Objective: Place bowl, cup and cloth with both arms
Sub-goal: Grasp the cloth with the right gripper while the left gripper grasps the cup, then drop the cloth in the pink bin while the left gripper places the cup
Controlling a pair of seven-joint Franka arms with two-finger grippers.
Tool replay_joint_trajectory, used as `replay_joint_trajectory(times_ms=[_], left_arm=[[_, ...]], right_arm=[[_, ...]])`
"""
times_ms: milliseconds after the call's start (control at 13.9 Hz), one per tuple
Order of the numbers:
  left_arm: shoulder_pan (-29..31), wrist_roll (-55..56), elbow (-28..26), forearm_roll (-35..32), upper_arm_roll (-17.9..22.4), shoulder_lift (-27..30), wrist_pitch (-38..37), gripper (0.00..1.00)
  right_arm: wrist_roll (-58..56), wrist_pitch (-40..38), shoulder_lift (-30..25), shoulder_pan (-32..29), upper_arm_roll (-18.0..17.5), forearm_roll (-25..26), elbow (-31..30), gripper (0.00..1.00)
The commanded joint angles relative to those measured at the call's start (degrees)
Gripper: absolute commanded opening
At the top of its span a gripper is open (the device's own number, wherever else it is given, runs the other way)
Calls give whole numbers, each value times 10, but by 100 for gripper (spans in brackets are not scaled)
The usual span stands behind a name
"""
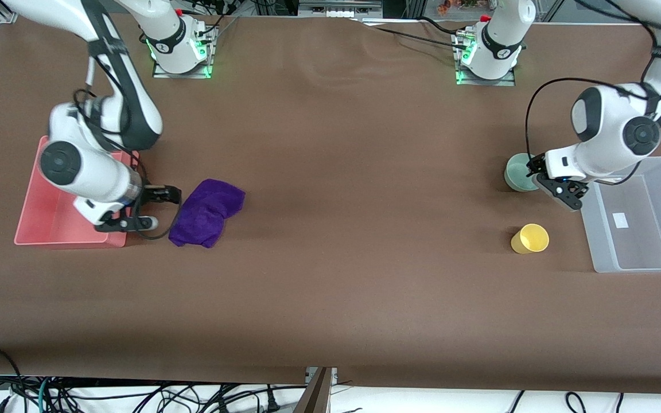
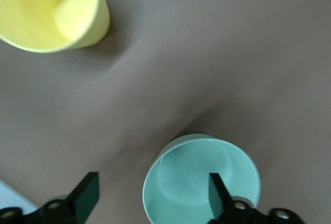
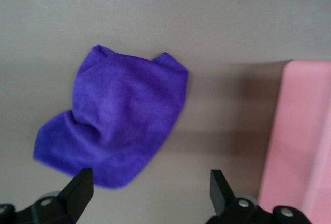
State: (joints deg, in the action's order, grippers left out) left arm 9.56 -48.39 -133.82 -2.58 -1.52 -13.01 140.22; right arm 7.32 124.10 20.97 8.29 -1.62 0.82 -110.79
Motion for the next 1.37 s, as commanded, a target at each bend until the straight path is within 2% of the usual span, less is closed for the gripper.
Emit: replay_joint_trajectory(times_ms=[0, 72, 144, 360, 432, 576, 648, 792, 864, 936, 1080, 1152, 1296], left_arm=[[25, -60, 10, -14, -4, -46, 35, 52], [26, -71, 10, -14, -5, -47, 35, 23], [26, -79, 10, -14, -5, -49, 35, 0], [26, -85, 15, -14, -6, -49, 32, 0], [26, -86, 20, -14, -6, -38, 26, 0], [25, -84, 43, -13, -8, -5, -37, 0], [25, -84, 78, -13, -8, 4, -99, 0], [25, -86, 182, -12, -6, 2, -244, 0], [27, -87, 228, -13, -3, -2, -293, 0], [33, -97, 267, -14, -1, -11, -317, 0], [78, -158, 335, -15, 1, -45, -317, 0], [104, -183, 376, -16, 1, -78, -317, 0], [136, -213, 446, -33, 0, -151, -311, 0]], right_arm=[[29, 67, 33, 13, -2, -2, -22, 100], [39, 92, 43, 18, -8, -2, -31, 100], [61, 117, 54, 22, -14, -2, -36, 100], [97, 162, 85, 38, -18, -2, -38, 100], [99, 172, 92, 39, -18, -2, -39, 93], [99, 173, 93, 39, -18, -2, -41, 6], [101, 171, 92, 39, -18, -2, -39, 0], [95, 162, 86, 39, -18, -1, -34, 0], [86, 153, 79, 38, -17, -1, -30, 0], [80, 136, 70, 38, -16, 1, -25, 0], [56, 73, 46, 32, -12, 4, -1, 0], [37, 16, 32, 30, -8, 6, 25, 0], [-30, -138, 14, 26, 24, 6, 105, 0]])
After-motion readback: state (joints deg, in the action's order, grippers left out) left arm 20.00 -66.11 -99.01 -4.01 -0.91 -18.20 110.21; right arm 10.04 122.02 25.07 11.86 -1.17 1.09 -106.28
